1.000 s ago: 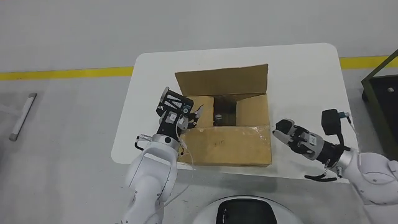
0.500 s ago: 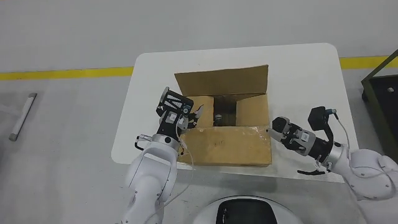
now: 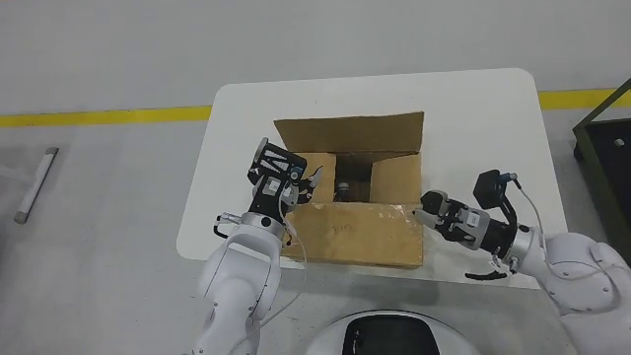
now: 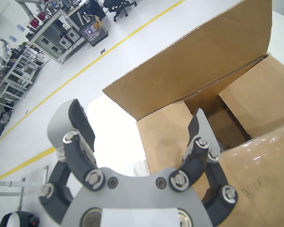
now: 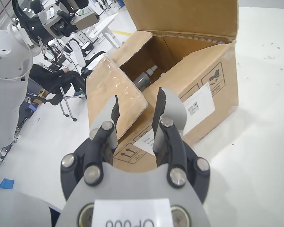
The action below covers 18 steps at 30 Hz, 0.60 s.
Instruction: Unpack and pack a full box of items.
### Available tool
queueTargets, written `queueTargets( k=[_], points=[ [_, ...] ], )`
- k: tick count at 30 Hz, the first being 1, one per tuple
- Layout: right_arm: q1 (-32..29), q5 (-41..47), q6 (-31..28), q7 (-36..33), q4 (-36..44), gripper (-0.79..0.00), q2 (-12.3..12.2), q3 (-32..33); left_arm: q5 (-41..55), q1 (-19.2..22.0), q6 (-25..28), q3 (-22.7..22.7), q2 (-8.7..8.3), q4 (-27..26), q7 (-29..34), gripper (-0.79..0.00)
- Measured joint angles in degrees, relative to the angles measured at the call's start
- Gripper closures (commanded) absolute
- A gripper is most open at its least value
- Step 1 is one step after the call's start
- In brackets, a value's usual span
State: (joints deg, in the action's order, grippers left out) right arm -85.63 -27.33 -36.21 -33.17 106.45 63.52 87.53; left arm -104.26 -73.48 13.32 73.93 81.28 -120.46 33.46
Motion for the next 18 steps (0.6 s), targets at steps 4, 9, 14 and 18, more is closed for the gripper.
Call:
queueTargets(
  k=[4, 9, 14, 18],
  points=[
    [-0.57, 0.81, -0.30, -1.10, 0.90, -0.317, -0.31, 0.33, 0.00, 0.00, 0.00, 0.00, 0.00, 0.00, 0.00, -0.785],
    [-0.71, 1.86, -0.89, -2.87, 1.51, -0.302, -0.64, -0.06, 0.00, 0.00, 0.00, 0.00, 0.00, 0.00, 0.00, -0.785],
    [-1.12, 6.70, -1.73, -5.40, 2.13, -0.265, -1.05, -0.25, 0.00, 0.00, 0.00, 0.00, 0.00, 0.00, 0.00, -0.785],
    [-1.11, 9.38, -1.89, -7.89, 2.49, -0.169, -1.43, -0.26, 0.00, 0.00, 0.00, 0.00, 0.00, 0.00, 0.00, -0.785]
  ],
)
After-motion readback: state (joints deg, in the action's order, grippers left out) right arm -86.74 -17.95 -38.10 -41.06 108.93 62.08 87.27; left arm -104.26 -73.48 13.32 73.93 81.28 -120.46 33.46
